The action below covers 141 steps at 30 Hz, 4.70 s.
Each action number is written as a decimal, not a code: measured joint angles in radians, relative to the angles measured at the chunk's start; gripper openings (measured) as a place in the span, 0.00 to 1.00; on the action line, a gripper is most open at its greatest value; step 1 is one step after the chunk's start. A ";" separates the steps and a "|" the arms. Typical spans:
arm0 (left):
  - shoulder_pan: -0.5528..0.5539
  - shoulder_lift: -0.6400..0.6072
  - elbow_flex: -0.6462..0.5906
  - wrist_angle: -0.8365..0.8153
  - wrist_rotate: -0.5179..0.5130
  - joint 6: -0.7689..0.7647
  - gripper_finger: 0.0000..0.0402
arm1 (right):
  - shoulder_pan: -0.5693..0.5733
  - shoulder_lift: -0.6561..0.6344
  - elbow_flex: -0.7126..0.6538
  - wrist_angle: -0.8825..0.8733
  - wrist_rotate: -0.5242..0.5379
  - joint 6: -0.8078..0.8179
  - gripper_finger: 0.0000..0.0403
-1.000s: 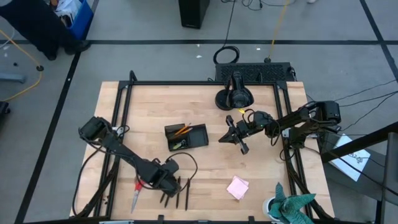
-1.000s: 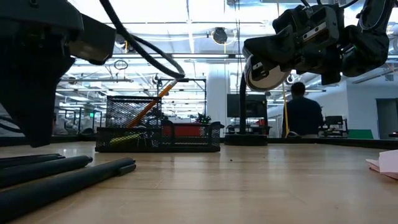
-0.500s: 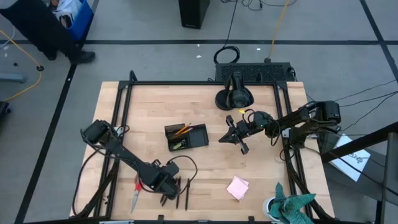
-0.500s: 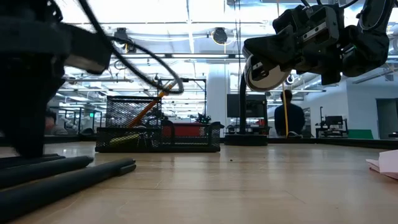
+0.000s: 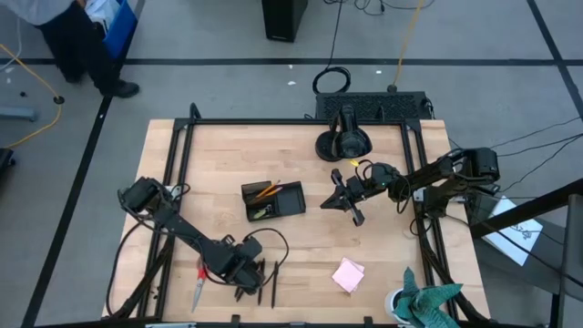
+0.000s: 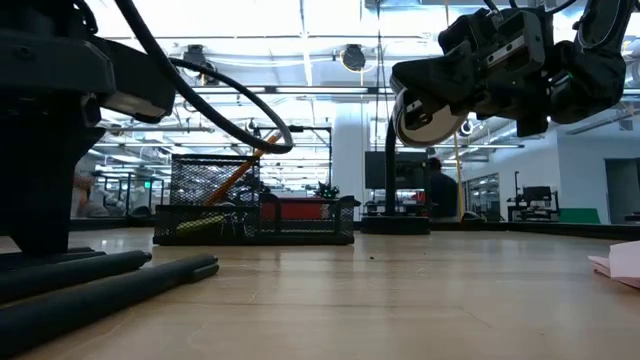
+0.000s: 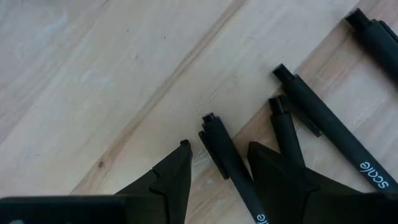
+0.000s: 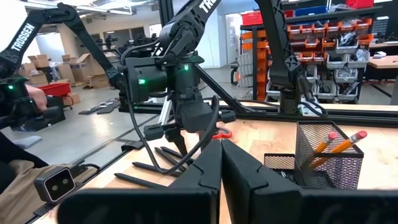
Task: Pick and place office supplies into organizer
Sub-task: Put the black pen into the black desk organizer
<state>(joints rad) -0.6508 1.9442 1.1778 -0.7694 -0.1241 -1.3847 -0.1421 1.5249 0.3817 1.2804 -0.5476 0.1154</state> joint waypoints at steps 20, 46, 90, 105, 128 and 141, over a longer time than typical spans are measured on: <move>-0.033 0.001 -0.002 0.036 -0.033 0.072 0.14 | 0.000 0.000 0.000 -0.006 0.001 -0.004 0.01; -0.043 -0.305 -0.005 -0.040 -0.999 0.408 0.06 | 0.000 0.000 0.000 -0.006 0.001 -0.004 0.01; 0.644 -0.725 -0.896 1.556 -0.163 1.383 0.06 | 0.000 0.000 0.000 0.003 0.052 -0.049 0.01; 0.657 -0.543 -0.913 1.625 -0.146 1.302 0.06 | 0.000 0.000 0.000 0.040 0.054 -0.049 0.01; 0.642 -0.530 -0.897 1.661 -0.161 1.333 0.36 | 0.000 0.000 0.000 0.028 0.051 -0.049 0.01; 0.447 -0.671 -0.251 0.459 -0.404 1.223 0.39 | 0.000 0.000 0.000 0.025 0.050 -0.049 0.01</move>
<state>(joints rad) -0.2037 1.2733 0.9268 -0.3105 -0.5282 -0.1615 -0.1425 1.5248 0.3820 1.3051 -0.4977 0.0666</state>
